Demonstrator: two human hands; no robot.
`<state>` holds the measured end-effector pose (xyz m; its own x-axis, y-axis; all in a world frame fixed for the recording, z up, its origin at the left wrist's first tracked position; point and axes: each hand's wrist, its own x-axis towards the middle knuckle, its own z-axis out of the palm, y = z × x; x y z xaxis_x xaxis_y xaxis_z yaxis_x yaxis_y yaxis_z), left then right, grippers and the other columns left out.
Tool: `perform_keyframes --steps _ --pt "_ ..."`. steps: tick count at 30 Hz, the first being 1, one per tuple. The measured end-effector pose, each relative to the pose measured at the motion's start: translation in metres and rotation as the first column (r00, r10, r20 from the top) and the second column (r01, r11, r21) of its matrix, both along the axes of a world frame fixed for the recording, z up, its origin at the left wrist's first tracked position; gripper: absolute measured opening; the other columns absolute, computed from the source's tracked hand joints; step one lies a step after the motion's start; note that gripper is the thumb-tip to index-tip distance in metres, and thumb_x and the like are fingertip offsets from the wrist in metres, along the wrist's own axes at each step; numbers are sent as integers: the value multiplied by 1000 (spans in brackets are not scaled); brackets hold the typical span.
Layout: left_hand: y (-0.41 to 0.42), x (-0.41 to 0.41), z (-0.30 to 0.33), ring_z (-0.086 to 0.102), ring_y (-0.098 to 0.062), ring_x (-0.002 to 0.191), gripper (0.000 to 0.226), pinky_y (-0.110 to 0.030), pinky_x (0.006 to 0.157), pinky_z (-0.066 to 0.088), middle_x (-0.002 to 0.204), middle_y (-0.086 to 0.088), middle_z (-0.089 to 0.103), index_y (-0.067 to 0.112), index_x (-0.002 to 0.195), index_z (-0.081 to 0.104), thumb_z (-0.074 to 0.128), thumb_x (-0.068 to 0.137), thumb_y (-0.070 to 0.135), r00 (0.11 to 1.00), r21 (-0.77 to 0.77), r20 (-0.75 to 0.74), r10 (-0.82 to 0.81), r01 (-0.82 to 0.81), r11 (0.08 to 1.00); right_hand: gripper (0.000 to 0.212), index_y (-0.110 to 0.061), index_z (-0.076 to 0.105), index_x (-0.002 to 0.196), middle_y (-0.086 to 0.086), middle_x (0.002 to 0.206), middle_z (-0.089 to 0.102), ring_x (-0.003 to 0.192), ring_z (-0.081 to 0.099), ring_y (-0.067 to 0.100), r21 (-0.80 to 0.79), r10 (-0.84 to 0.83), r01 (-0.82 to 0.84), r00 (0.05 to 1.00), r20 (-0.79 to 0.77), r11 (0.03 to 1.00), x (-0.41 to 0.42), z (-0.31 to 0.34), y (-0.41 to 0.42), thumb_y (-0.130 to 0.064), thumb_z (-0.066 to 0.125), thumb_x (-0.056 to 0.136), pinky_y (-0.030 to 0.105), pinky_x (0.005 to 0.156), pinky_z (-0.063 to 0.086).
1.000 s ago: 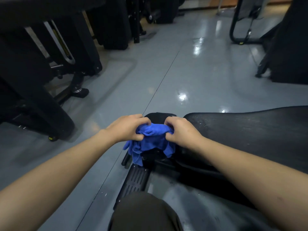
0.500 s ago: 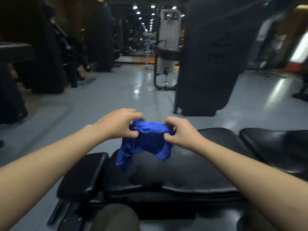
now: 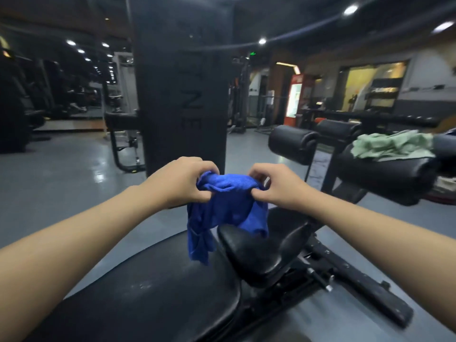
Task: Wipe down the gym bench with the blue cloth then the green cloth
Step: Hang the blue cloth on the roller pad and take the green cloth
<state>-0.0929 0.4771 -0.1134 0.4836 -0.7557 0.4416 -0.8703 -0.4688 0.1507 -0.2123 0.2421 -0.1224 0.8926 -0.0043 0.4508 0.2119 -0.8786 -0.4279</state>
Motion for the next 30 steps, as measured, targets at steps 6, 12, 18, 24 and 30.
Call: perform_keyframes --steps 6,12,18,24,30 --pt "-115 2 46 54 -5 80 36 -34 74 52 90 11 59 40 107 64 72 73 34 991 -41 74 -111 114 993 18 -23 67 91 -8 80 66 73 59 8 -123 -119 121 993 27 985 -25 54 -101 -14 68 76 21 66 49" --pt "-203 3 77 52 -15 86 43 -29 70 39 98 10 53 37 119 59 71 78 33 965 -6 221 -139 144 990 20 -24 67 96 -11 81 63 76 58 7 -265 -210 215 976 50 940 -30 95 -177 -17 70 79 25 68 47" --pt "-271 16 110 54 -18 86 43 -29 71 38 99 11 49 35 123 59 70 82 31 955 -80 261 -140 166 983 22 -34 60 93 -12 89 64 84 61 10 -334 -285 299 954 93 894 -22 137 -234 -19 72 84 31 72 52" --pt "-335 35 131 57 -26 80 44 -33 67 43 106 2 49 29 128 56 69 86 27 923 -123 366 -118 174 977 19 -31 62 99 -13 91 59 87 58 16 -471 -367 416 909 198 777 2 166 -287 -24 73 84 33 70 49" --pt "-399 55 145 57 -27 83 44 -40 75 51 111 -2 51 26 128 56 68 86 24 919 -151 365 -151 218 964 19 -28 65 104 -11 93 58 85 59 19 -450 -420 483 875 240 751 16 178 -341 -22 71 87 29 71 43"
